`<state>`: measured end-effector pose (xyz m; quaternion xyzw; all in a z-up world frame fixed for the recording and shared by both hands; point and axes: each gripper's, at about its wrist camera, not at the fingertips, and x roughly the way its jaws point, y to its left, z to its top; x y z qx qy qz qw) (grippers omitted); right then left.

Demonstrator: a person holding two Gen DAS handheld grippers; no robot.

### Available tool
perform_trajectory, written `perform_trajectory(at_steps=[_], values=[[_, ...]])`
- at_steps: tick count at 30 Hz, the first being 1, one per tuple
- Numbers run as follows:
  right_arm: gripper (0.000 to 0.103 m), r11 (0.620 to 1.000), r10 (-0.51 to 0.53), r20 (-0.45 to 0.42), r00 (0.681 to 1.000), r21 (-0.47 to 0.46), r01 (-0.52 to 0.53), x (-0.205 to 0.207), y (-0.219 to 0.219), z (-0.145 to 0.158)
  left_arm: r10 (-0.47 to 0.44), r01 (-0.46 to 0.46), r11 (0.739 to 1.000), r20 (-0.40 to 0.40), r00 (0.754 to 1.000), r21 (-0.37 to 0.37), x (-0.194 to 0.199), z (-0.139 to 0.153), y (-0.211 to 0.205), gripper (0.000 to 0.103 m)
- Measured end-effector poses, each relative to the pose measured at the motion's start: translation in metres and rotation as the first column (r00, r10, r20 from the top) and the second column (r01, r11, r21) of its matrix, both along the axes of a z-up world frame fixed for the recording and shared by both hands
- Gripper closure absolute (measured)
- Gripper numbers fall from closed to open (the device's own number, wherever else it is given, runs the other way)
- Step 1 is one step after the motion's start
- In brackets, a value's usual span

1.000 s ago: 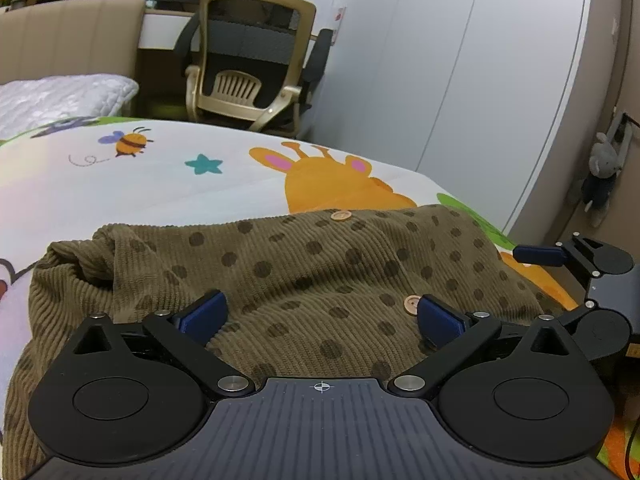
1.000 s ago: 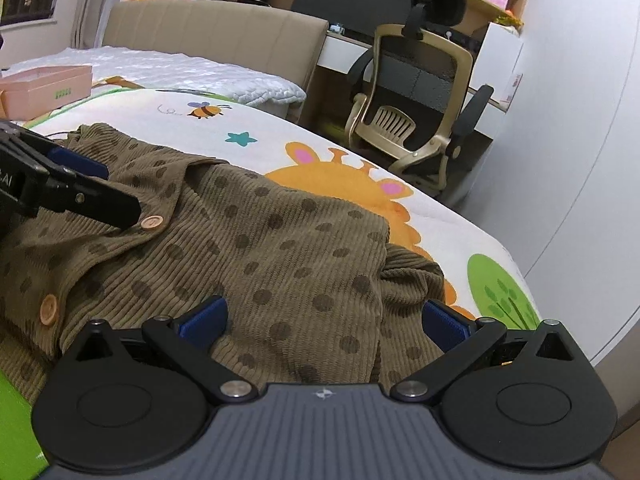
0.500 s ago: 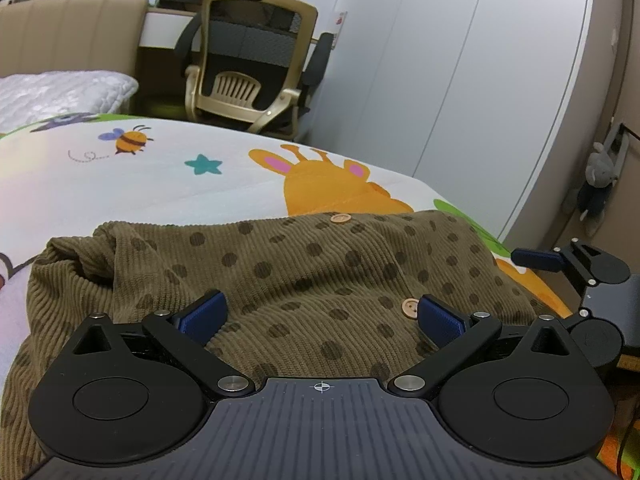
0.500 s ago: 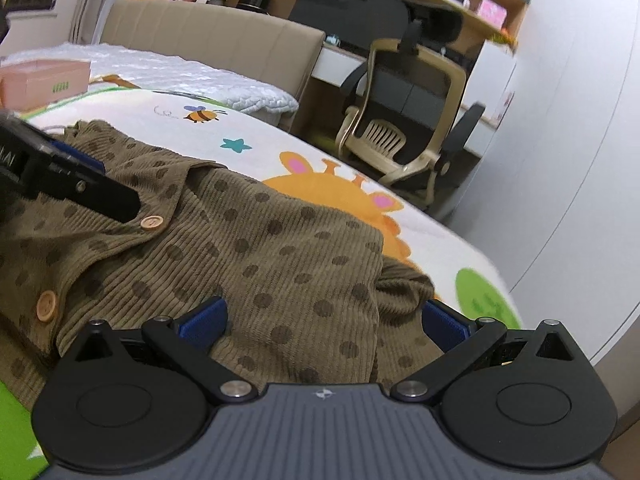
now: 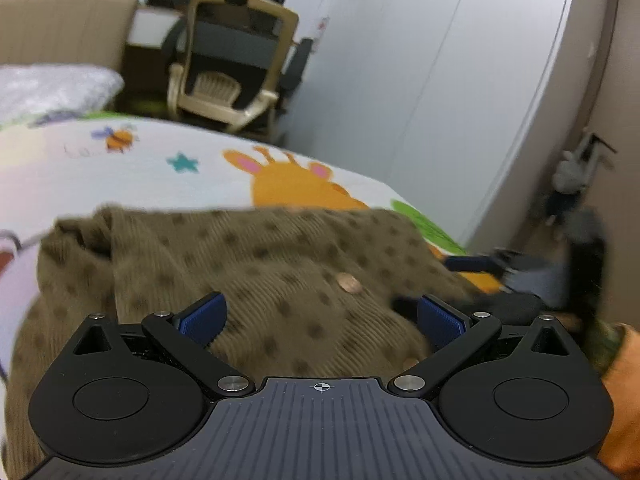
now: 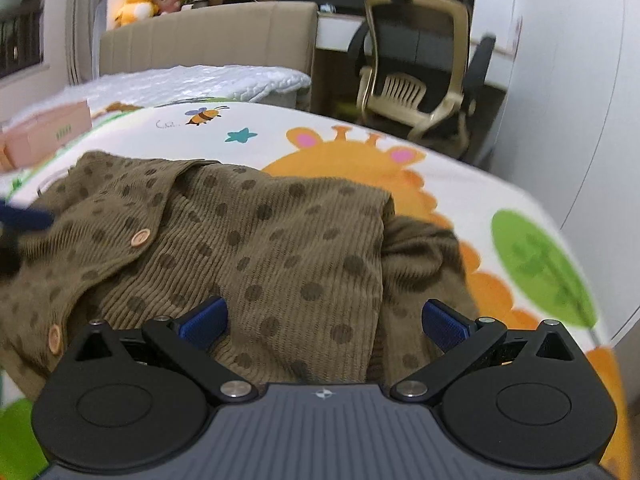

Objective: Fold clothes

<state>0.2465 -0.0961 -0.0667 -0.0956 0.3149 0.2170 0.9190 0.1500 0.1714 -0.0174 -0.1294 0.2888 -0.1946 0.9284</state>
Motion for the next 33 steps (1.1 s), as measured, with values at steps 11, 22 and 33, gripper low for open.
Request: perform_trajectory(at_steps=[11,22,33], values=[[0.000,0.988,0.060,0.101,0.993,0.134,-0.074,-0.035,0.010,0.045,0.008,-0.002,0.988,-0.043,0.999,0.156,-0.024,-0.021,-0.010,0.000],[0.000,0.995,0.074,0.044,0.996,-0.070,-0.071,-0.029,0.063,0.009,0.013,-0.010,0.996,-0.028,1.000,0.085,-0.027,-0.023,0.000,0.000],[0.000,0.999,0.037,-0.054,0.998,0.005,-0.036,-0.038,0.027,0.000,0.017,-0.016,0.999,-0.028,0.999,0.052,-0.026,-0.025,0.003,0.000]])
